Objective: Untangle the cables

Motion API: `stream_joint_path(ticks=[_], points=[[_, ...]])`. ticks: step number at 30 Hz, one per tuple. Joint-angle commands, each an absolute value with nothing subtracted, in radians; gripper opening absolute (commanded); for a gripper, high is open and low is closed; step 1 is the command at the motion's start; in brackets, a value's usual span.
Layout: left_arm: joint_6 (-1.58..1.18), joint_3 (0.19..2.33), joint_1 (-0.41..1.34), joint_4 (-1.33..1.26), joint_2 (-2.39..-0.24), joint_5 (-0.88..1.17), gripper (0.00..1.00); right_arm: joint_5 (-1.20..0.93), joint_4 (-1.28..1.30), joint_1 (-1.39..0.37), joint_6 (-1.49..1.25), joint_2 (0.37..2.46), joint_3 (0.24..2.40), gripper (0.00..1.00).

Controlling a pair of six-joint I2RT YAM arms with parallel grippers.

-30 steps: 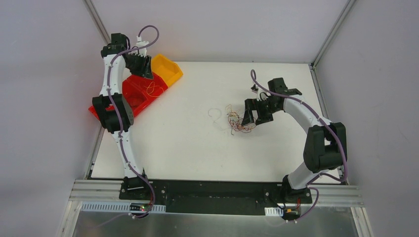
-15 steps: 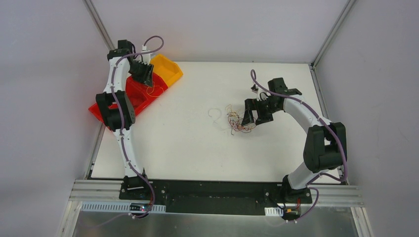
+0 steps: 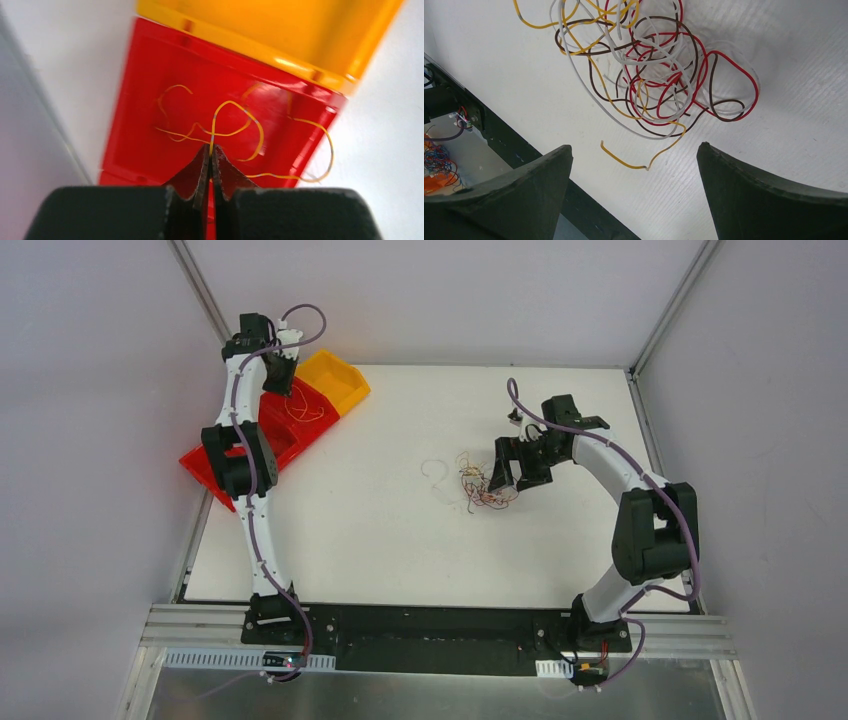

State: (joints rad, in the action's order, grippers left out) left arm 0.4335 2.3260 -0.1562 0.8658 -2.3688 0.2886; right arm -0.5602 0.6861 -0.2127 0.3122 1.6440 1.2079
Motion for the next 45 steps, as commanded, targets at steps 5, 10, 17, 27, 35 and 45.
stream_joint_path(ticks=[5, 10, 17, 27, 35, 45], points=[[0.488, 2.341, -0.141, 0.635, -2.390, 0.019, 0.00, -0.556, 0.697, -0.207, 0.299, 1.642, 1.241, 0.99], [0.555, 2.215, -0.119, 0.574, -2.365, 0.015, 0.00, -0.555, 0.696, -0.206, 0.299, 1.645, 1.239, 0.99], [0.589, 2.163, -0.100, 0.557, -2.401, 0.010, 0.00, -0.559, 0.696, -0.206, 0.299, 1.647, 1.239, 0.99], [0.566, 2.166, -0.104, 0.580, -2.448, 0.040, 0.00, -0.570, 0.701, -0.206, 0.306, 1.648, 1.249, 0.99], [0.540, 2.146, -0.104, 0.597, -2.318, 0.073, 0.34, -0.567, 0.709, -0.206, 0.317, 1.634, 1.257, 0.99], [0.543, 2.200, -0.106, 0.632, -2.231, 0.064, 0.65, -0.573, 0.706, -0.206, 0.326, 1.612, 1.229, 0.99]])
